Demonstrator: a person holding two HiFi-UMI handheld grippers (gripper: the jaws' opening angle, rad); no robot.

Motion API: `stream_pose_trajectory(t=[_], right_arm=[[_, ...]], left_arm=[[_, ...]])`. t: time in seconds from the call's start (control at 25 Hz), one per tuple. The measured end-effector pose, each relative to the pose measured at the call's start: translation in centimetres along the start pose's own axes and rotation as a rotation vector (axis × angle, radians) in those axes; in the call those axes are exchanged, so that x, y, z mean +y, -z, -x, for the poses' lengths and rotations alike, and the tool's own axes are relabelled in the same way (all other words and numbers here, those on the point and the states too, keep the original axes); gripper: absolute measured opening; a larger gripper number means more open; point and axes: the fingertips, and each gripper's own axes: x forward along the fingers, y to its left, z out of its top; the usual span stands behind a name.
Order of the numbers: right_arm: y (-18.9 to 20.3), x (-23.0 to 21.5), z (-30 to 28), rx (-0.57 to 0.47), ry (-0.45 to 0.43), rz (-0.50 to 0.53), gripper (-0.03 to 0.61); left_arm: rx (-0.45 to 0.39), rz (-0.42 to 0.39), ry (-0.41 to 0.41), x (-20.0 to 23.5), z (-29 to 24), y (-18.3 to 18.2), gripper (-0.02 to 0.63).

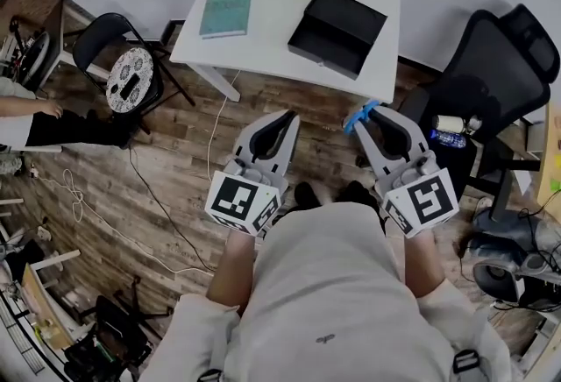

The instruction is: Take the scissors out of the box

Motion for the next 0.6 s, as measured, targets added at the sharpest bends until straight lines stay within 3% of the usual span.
stream_pose_trajectory(t=[0.6], right_arm=[[0.7, 0.5, 1.0, 0.011, -0.001, -0.017, 0.080]], left_arm=[[0.020, 0.003, 0.028, -1.6, 0.0, 0.7, 0.028]])
